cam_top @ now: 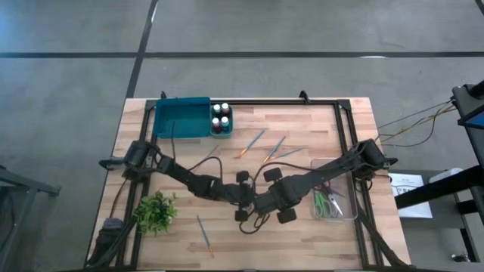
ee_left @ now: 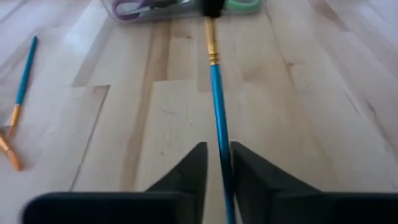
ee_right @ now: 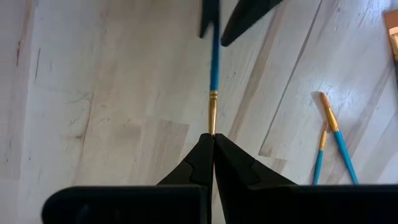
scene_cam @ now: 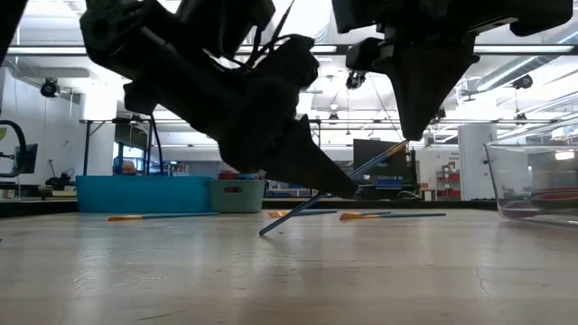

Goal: Pick & Place Paint Supplies
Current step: Put the blue paint brush into the blue bin

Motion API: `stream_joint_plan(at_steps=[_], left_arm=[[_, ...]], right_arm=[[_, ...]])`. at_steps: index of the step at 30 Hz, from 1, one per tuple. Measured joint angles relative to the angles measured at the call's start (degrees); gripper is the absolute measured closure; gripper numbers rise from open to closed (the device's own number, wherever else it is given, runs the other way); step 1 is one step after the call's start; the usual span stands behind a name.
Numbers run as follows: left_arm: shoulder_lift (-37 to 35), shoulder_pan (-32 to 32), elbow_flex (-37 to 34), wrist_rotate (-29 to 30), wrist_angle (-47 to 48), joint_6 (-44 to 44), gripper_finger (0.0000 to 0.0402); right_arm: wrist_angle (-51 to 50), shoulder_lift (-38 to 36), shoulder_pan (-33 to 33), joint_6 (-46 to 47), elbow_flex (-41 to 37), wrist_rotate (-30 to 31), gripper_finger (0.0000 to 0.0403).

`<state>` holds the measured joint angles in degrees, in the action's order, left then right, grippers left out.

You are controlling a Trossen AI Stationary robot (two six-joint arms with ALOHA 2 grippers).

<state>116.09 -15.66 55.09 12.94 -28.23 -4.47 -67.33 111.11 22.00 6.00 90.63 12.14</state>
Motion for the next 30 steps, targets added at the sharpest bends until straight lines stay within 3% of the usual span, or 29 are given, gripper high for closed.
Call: stream_joint_plan(at_steps=[5,21,30], left_arm=[[0.00,0.26,0.00,-0.48,0.00,-0.04,0.0388],[-0.02,0.21,0.00,-0.75,0.71,0.21,0.0389],[-6.03,0.10,0.02,2.54,12.41,2.40,0.0389]], right_arm=[[0.18,-0.26,0.00,0.00,0.00,-0.01,0.0395],[0.13,-1.20,0.39,3.36,0.00,3.10,0.0394],[-0.76,-7.14,2.96,6.09,0.00,10.57,0.0394]])
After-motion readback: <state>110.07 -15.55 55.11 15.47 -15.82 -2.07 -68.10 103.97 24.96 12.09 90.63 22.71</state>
